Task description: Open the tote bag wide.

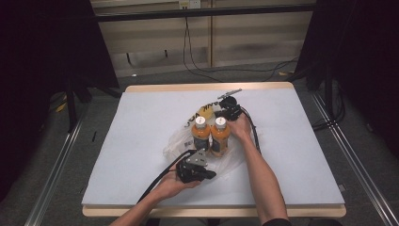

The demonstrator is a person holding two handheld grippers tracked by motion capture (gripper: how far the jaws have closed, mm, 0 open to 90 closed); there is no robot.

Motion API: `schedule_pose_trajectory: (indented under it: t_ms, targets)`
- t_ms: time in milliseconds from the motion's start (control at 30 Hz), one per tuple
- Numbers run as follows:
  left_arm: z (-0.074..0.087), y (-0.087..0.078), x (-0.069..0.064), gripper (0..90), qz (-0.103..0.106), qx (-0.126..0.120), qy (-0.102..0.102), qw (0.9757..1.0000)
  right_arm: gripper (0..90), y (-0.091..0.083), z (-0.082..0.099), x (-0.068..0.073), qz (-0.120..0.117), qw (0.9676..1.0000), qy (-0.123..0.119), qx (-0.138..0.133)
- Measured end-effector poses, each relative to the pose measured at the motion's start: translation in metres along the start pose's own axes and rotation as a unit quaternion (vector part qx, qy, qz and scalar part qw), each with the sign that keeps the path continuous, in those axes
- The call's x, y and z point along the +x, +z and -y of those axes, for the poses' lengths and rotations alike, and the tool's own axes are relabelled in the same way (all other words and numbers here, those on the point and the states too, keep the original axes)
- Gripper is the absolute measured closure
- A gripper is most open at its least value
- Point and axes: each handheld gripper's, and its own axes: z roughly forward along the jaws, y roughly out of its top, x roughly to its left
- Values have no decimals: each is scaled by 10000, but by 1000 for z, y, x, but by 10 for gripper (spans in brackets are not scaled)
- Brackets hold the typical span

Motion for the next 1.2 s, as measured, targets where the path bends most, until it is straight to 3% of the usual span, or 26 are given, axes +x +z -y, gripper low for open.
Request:
schedule_pose_trajectory:
  t_ms: [100, 233, 433, 633, 767, 933, 1167, 1200]
  targets:
    - [0, 0, 2, 900, 39, -40, -71, 10000, 900, 0, 0, 0, 21, 10000, 0, -12]
    - [0, -7, 8, 900, 12, -166, -204, 9997, 900, -5, 0, 1, -213, 9998, 7, -40]
    - [-1, -18, 15, 900, -107, -427, -386, 9983, 900, -25, -4, 8, -404, 9988, -168, -206]
    - [0, -25, 19, 895, -200, -638, -551, 9962, 900, -47, 1, 11, -652, 9967, -128, -457]
    - [-1, -27, 20, 869, -215, -746, -565, 9954, 900, -60, 6, 9, -713, 9960, -169, -515]
    - [-2, -32, 20, 819, -290, -861, -567, 9942, 900, -75, 13, 4, -820, 9944, -29, -670]
    - [-4, -43, 22, 688, -529, -1065, -637, 9909, 900, -104, 21, 10, -865, 9920, -182, -902]
    - [-4, -45, 23, 674, -575, -999, -607, 9915, 900, -107, 22, 11, -873, 9918, -213, -911]
